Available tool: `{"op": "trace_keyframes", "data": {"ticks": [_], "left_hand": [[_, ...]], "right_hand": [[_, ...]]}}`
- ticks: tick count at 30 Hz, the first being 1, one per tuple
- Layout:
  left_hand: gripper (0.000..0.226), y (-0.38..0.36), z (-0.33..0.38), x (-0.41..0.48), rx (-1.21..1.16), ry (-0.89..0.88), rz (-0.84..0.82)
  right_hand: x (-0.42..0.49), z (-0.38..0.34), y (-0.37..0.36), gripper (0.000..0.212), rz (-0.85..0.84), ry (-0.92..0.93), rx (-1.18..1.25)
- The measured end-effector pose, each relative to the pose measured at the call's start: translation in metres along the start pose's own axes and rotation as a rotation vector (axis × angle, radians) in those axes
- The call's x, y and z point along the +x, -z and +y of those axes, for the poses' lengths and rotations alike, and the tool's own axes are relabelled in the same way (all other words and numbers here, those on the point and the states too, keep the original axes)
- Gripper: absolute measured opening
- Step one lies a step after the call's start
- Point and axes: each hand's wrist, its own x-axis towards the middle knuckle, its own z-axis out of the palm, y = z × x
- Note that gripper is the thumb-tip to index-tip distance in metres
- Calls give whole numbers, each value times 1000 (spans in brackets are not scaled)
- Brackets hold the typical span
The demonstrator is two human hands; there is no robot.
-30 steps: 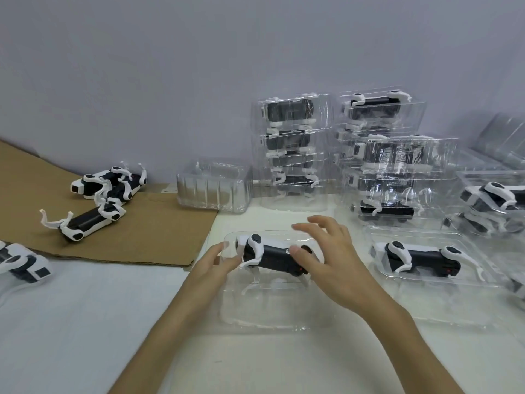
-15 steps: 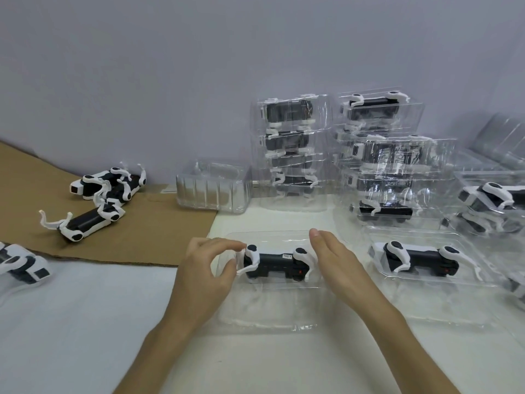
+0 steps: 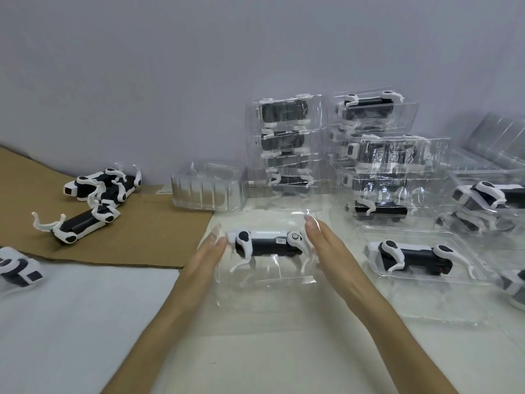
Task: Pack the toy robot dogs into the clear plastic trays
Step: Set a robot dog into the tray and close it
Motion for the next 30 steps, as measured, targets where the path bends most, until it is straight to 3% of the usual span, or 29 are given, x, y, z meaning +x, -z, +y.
{"op": "trace_keyframes", "data": {"ticks": [2, 5, 13, 18, 21, 24, 27, 30], "left_hand": [[82, 0, 2, 1, -115, -66, -59], [67, -2, 4, -3, -78, -206, -9], [100, 6, 7, -1, 5, -405, 165], [101, 8, 8, -1, 30, -443, 182], [77, 8, 9, -4, -27, -342, 97], [43, 7, 14, -5, -271, -174, -50], [44, 16, 14, -2, -516, -31, -65], [52, 24, 13, 1, -607, 40, -54]], "right_hand": [[-1, 0, -1, 54, -72, 49, 131], [-4, -3, -3, 67, -112, 167, 184], [-3, -2, 2, 89, 112, 351, 201], [-4, -4, 2, 89, 143, 368, 210], [-4, -6, 2, 70, 65, 256, 234], [-4, -6, 0, 54, -108, 10, 285], [-2, -2, 0, 47, -153, -175, 408], [0, 1, 4, 62, -93, -235, 513]]}}
